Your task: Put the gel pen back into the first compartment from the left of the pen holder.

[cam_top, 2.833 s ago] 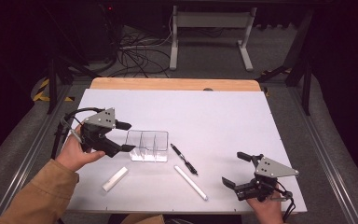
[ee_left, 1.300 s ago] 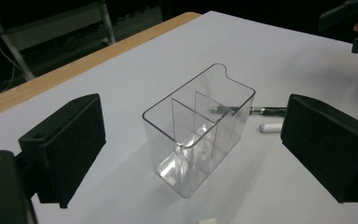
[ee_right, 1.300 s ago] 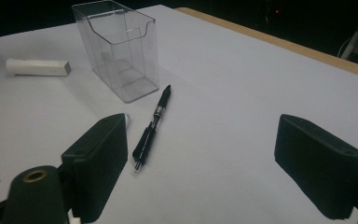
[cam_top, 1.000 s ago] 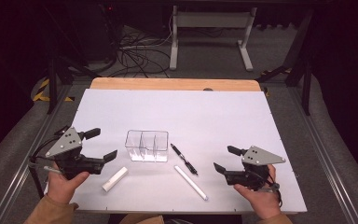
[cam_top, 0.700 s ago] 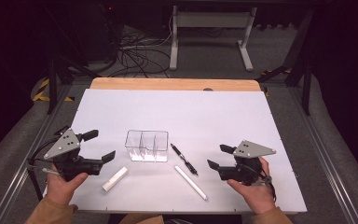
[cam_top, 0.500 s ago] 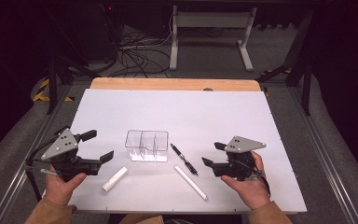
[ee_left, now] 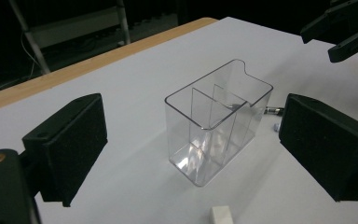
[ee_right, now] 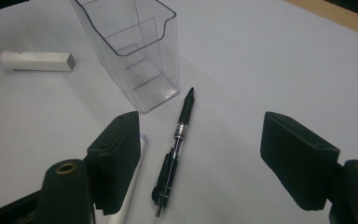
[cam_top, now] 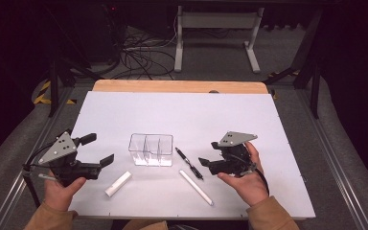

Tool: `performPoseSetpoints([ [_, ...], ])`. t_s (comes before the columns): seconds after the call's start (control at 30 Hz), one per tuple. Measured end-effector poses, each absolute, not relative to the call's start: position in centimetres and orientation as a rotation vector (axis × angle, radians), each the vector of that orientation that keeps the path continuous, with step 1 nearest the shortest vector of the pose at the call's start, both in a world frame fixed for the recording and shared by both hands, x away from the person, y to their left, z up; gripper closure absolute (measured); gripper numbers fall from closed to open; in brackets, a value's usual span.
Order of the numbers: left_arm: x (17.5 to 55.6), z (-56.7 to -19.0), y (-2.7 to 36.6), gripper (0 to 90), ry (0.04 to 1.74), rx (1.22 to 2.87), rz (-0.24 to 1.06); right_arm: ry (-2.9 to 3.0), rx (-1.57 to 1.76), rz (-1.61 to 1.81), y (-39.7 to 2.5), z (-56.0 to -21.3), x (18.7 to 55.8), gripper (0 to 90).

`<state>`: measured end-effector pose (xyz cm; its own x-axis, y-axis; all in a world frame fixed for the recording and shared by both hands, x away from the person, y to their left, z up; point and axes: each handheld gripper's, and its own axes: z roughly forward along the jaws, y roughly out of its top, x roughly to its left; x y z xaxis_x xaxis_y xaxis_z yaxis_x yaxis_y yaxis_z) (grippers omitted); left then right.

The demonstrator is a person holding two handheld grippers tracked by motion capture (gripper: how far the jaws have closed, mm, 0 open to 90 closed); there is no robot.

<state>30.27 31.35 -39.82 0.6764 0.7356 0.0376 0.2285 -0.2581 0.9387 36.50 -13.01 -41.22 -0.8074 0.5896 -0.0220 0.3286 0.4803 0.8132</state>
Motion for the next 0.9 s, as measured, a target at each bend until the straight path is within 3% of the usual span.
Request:
performPoseSetpoints([
  [0.43,30.0,-40.0,31.4,8.6,0.775,1.818,0.594,2.437,0.907,1.273,-12.6,-41.3,37.6,36.1],
  [0.9,30.1,-40.3,31.3,8.6,0.780,1.823,0.587,2.582,0.984,1.098,-8.9,-42.2,40.2,42.8],
])
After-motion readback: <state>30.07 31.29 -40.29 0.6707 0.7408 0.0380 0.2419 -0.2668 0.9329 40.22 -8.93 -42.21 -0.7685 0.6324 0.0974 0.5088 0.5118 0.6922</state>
